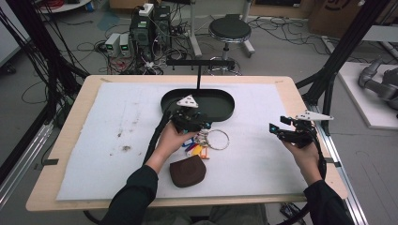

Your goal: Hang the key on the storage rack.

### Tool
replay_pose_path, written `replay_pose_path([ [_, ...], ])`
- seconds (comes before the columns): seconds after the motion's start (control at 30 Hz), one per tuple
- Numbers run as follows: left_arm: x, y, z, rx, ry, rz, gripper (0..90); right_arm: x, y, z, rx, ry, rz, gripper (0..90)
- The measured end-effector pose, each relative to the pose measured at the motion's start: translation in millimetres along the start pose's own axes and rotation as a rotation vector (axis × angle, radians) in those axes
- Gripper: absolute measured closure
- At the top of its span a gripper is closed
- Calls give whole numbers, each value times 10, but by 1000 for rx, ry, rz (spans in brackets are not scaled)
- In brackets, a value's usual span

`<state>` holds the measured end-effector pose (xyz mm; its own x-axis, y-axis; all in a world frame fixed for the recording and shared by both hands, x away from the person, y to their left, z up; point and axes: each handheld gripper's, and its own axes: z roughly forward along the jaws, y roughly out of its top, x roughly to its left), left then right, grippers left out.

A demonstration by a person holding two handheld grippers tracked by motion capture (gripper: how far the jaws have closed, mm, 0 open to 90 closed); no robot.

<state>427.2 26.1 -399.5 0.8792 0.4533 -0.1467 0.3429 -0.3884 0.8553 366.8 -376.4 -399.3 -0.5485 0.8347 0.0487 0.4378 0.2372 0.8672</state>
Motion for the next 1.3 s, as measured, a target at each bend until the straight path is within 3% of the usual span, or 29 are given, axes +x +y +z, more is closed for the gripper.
replay_pose_path([
  [0.2, 11, 36, 307, 110, 3, 18, 652, 0, 0, 6, 1, 2, -5, 337],
  [0.4, 8, 45, 521, 204, 36, 72, 737, -1, 0, 4, 0, 7, -5, 336],
  [0.5, 6, 31, 596, 241, 54, 97, 764, 1, -1, 13, 4, 11, -4, 337],
  [0.67, 56, -29, 650, 290, 66, 99, 790, 4, 0, 14, 5, 15, -7, 337],
  [1.13, 5, -11, 645, 315, 97, 121, 855, 29, 5, 18, 1, 23, -18, 337],
  [1.3, -18, 47, 523, 255, 75, 129, 859, 27, 6, 10, -7, 24, -19, 337],
])
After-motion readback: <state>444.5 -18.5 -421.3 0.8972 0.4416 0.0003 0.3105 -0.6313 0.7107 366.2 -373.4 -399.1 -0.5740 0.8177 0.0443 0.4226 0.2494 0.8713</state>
